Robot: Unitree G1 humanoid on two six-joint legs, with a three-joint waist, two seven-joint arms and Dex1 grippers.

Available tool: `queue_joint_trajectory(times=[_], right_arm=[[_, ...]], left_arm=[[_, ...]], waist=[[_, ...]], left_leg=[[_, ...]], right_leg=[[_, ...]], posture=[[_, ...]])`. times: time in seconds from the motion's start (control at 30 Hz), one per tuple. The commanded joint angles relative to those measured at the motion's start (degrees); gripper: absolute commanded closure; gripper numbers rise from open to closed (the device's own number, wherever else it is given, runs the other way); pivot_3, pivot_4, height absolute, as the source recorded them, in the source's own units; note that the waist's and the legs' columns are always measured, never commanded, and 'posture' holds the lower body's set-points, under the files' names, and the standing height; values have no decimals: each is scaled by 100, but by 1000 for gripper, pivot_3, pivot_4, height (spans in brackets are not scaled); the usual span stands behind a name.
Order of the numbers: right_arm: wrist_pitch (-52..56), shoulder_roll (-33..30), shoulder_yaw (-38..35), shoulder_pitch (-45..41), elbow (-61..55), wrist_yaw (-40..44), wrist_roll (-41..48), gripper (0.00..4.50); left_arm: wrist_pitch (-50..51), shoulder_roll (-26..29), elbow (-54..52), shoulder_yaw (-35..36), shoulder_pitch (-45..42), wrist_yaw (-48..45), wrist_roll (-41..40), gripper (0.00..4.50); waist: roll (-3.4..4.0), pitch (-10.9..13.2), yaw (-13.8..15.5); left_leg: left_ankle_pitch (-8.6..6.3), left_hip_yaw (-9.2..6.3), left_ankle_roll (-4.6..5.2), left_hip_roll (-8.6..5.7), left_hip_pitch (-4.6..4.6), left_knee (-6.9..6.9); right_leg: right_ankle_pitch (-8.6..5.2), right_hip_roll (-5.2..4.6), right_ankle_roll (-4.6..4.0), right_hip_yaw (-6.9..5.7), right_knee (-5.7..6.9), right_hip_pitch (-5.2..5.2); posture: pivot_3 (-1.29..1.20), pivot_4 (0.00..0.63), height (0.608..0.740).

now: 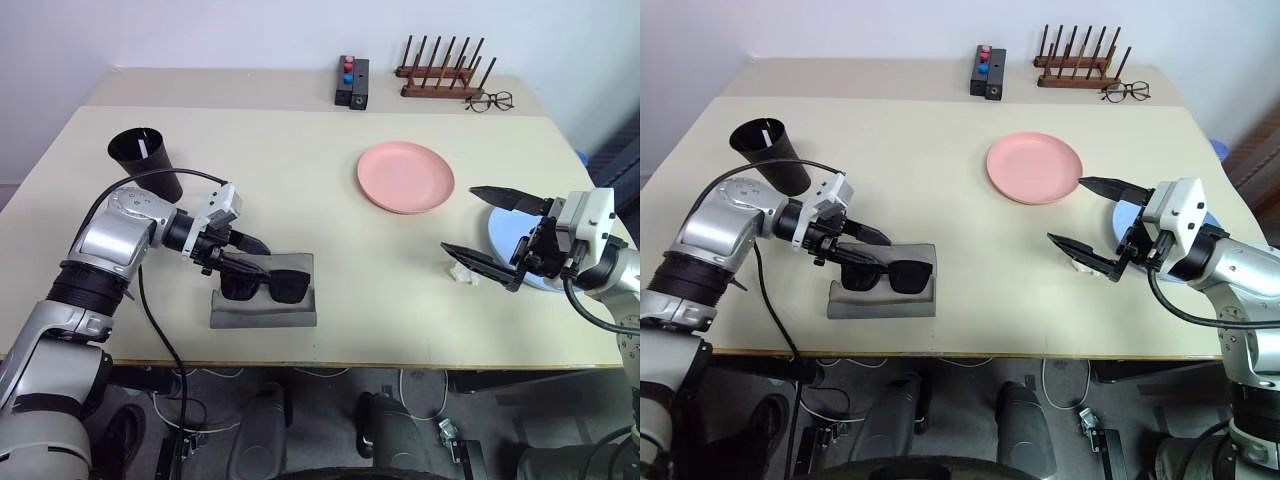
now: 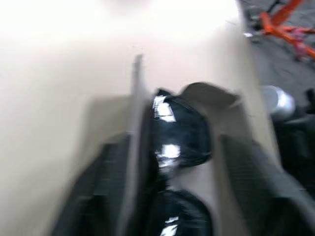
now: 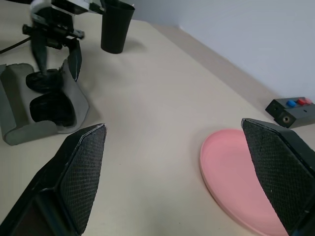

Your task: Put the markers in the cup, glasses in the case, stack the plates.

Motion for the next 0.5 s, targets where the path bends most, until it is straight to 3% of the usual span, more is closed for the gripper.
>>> queue_joint_trajectory(times=[0.03, 0.07, 0.33, 0.43, 0.5], right_arm=[[-94, -9, -80, -91, -42, -19, 28, 0], [-90, -9, -81, -91, -42, -20, 29, 0], [-87, -8, -100, -58, -42, -25, 29, 0], [-117, 8, -70, -80, -4, -24, 1, 0], [-126, 13, -53, -101, 9, -12, 4, 0]], left_arm=[[-163, -23, 58, 292, -204, 31, 91, 3985], [-147, -34, 51, 344, -225, 9, 67, 4441], [799, 25, -71, 794, -515, -259, -366, 4441], [510, -101, 537, 920, -801, 110, -118, 4480], [-197, -219, 829, 891, -816, 507, 235, 4480]], waist=[[0, 0, -1], [0, 0, 0], [0, 0, -4], [0, 0, 3], [0, 0, 0]], left_leg=[[0, 0, 0, 0, 0, 0], [0, 0, 0, 0, 0, -1], [0, 0, 0, 0, 1, -1], [0, 0, 0, 0, 2, 2], [0, 0, 0, 0, 1, 4]], right_leg=[[0, 0, 0, 0, 0, 0], [0, 0, 0, 0, 1, 0], [0, 0, 0, 0, 3, 0], [0, 1, 0, 0, 7, 0], [0, 1, 1, 0, 7, 0]], posture=[[0, 150, 740], [0, 150, 740], [0, 150, 740], [0, 150, 740], [0, 150, 740]])
